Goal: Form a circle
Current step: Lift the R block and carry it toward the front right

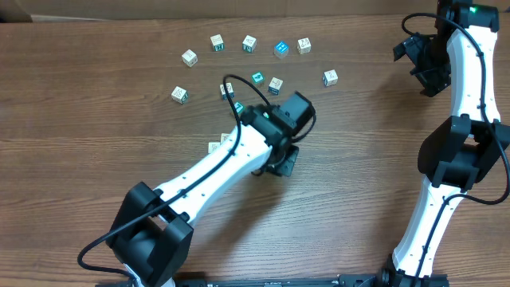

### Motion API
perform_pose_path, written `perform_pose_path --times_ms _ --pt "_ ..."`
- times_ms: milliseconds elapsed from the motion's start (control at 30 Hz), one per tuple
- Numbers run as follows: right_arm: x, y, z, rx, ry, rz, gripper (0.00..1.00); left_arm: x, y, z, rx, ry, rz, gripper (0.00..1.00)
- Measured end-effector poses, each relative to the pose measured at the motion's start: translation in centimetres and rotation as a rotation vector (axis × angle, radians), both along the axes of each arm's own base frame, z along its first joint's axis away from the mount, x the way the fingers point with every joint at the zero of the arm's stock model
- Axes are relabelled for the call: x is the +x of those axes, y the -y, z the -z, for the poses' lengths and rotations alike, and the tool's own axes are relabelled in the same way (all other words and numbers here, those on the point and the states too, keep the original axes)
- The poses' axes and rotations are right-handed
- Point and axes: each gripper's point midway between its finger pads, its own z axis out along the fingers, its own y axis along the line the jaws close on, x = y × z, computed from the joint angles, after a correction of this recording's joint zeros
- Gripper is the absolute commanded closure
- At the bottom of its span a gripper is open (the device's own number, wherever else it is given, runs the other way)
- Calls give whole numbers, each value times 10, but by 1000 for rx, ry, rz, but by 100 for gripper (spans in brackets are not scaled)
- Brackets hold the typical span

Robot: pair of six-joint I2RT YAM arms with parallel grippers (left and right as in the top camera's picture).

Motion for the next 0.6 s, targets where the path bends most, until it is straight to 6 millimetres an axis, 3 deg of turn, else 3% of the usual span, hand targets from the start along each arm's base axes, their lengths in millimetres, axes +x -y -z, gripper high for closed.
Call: perform_pose_path --times_ms 333,600 --pt "0 0 0 0 0 0 0 -24 1 37 35 -23 109 83" --pt "0 0 0 0 0 0 0 -24 3 40 26 -18 164 89"
